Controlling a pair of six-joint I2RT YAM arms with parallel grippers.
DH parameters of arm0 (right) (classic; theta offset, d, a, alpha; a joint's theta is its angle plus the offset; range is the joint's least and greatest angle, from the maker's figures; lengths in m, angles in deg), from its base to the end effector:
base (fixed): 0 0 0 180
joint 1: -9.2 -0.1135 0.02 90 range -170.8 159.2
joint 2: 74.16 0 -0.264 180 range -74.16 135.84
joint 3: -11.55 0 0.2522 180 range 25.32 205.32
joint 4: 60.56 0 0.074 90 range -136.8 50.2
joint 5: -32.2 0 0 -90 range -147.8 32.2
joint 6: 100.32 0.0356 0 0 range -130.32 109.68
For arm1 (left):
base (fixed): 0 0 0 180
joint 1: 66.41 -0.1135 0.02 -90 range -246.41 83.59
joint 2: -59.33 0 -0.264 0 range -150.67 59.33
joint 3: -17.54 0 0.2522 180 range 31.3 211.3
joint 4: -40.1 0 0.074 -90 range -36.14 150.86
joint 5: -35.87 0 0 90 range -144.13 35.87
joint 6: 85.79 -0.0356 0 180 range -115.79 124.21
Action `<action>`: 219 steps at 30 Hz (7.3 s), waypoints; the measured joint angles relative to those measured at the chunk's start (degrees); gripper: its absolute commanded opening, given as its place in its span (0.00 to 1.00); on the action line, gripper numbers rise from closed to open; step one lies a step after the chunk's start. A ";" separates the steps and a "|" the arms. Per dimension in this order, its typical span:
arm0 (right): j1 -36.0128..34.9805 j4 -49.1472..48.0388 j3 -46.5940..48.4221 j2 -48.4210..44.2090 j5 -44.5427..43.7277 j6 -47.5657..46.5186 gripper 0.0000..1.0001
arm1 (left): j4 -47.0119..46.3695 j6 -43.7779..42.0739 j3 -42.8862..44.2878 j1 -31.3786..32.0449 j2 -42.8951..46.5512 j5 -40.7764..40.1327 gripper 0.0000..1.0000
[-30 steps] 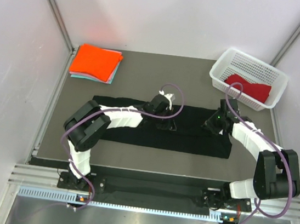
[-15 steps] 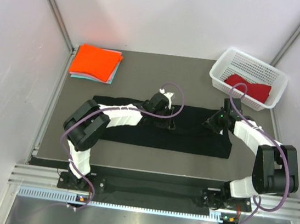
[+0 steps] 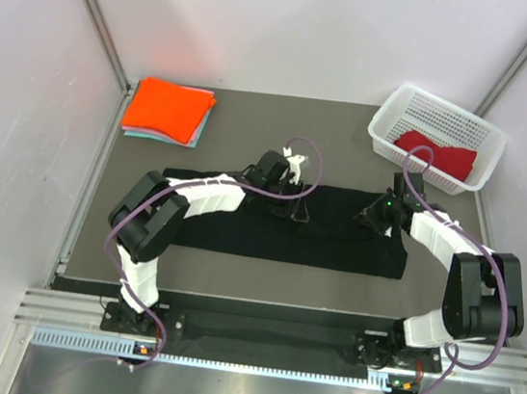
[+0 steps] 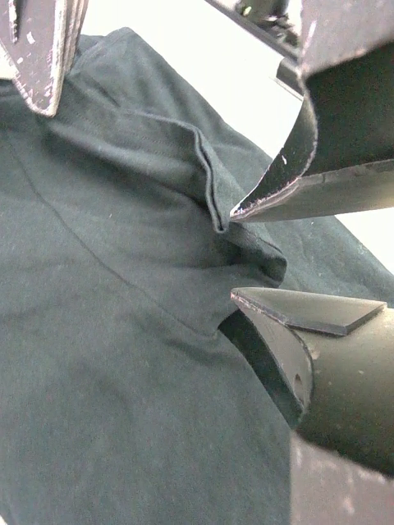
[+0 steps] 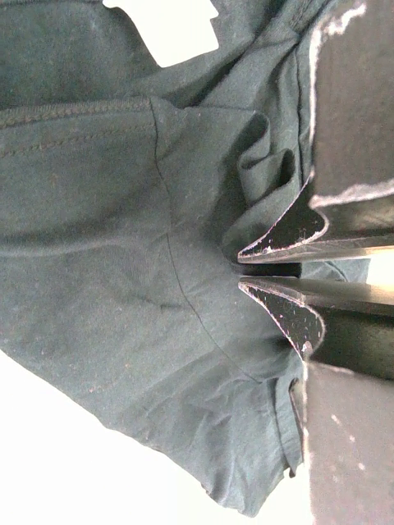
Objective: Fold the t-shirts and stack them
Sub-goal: Fold the tshirt
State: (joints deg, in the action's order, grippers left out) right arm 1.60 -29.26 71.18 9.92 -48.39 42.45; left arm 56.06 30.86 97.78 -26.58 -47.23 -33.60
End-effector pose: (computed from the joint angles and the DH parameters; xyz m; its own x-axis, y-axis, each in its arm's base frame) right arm 0.2805 0.0433 0.1815 -0.6722 0.7028 -0.2329 0.5182 0.6713 0.5299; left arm 0.2997 -0.2663 0.1825 -0.8202 0.1371 -0.5554 0.4825 0.6875 -0.5427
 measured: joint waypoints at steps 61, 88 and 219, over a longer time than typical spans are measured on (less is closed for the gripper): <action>0.68 8.41 18.36 9.99 1.64 -24.55 0.41 | -7.19 6.32 -4.63 -3.82 0.39 4.15 0.28; 0.26 11.21 23.67 24.22 16.68 -47.67 0.20 | -5.53 5.53 -4.22 -3.82 -1.11 5.84 0.00; 6.40 -11.93 3.10 3.61 -1.68 -33.29 0.48 | 16.44 10.19 -14.80 -53.64 13.38 -19.30 0.24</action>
State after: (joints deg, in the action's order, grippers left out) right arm 8.01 -41.19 74.29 13.52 -50.08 9.16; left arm 72.49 41.05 82.98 -80.21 -33.85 -52.90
